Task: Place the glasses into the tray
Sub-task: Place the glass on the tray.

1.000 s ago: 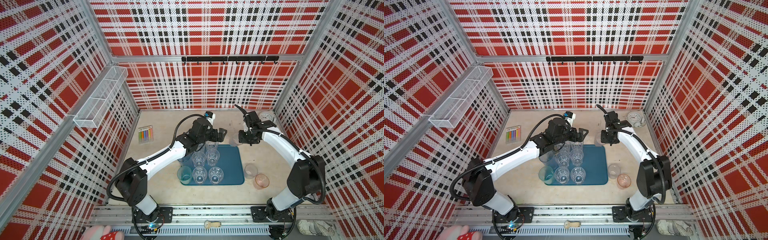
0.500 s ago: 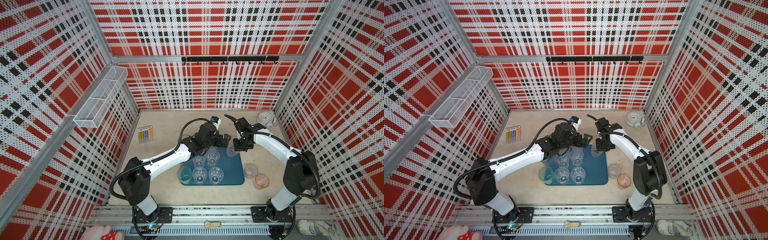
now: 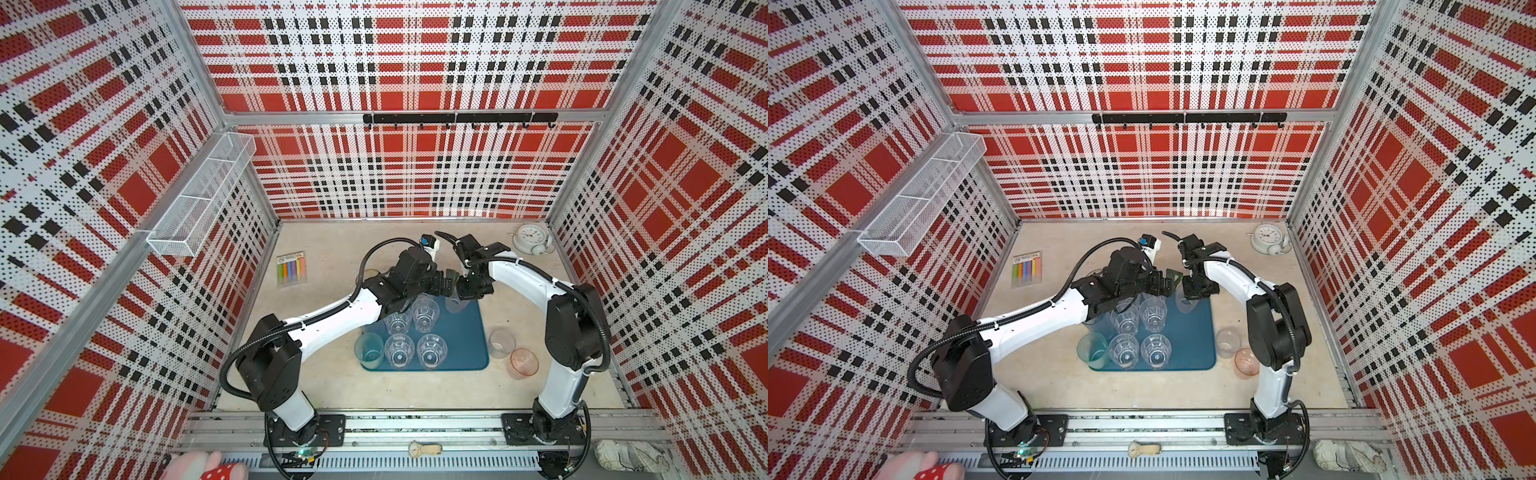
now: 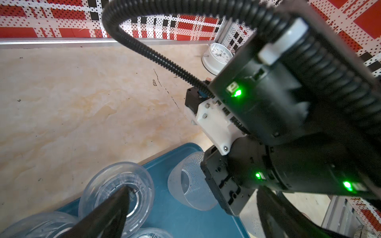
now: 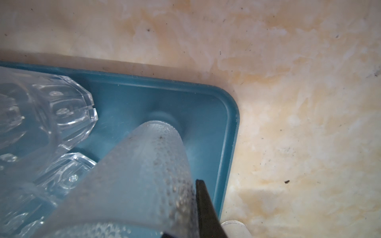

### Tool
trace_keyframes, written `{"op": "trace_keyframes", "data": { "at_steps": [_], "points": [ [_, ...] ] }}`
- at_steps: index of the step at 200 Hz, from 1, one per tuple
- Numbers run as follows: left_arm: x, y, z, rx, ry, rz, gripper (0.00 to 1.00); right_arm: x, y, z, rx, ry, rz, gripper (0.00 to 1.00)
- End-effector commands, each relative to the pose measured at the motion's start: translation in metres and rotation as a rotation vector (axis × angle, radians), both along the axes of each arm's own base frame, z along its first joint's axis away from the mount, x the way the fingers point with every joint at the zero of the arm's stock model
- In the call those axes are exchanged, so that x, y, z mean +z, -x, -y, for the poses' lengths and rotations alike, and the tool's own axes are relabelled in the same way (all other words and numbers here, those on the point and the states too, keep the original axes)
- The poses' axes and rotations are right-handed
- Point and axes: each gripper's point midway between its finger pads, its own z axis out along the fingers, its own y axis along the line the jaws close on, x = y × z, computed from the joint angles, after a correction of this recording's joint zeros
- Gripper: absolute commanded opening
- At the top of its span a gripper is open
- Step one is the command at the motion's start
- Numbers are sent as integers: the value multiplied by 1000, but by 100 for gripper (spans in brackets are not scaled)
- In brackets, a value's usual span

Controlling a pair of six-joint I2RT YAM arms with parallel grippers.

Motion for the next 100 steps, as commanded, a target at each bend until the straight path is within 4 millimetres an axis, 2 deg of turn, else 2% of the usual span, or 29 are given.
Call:
{"op": "trace_keyframes", "data": {
  "at_steps": [1,29,65,100],
  "points": [
    [6,2,-4,0,1,26,98,-2,-7,-8,17,11,9,9],
    [6,2,-7,6,0,31,98,-8,-8,-13,16,8,-1,14],
    [4,2,-11,12,-2,30,98,-5,-11,-16,12,-11,14,25],
    [8,0,-16,26,6,40,98,-2,-14,-16,2,-13,31,28]
  ]
}}
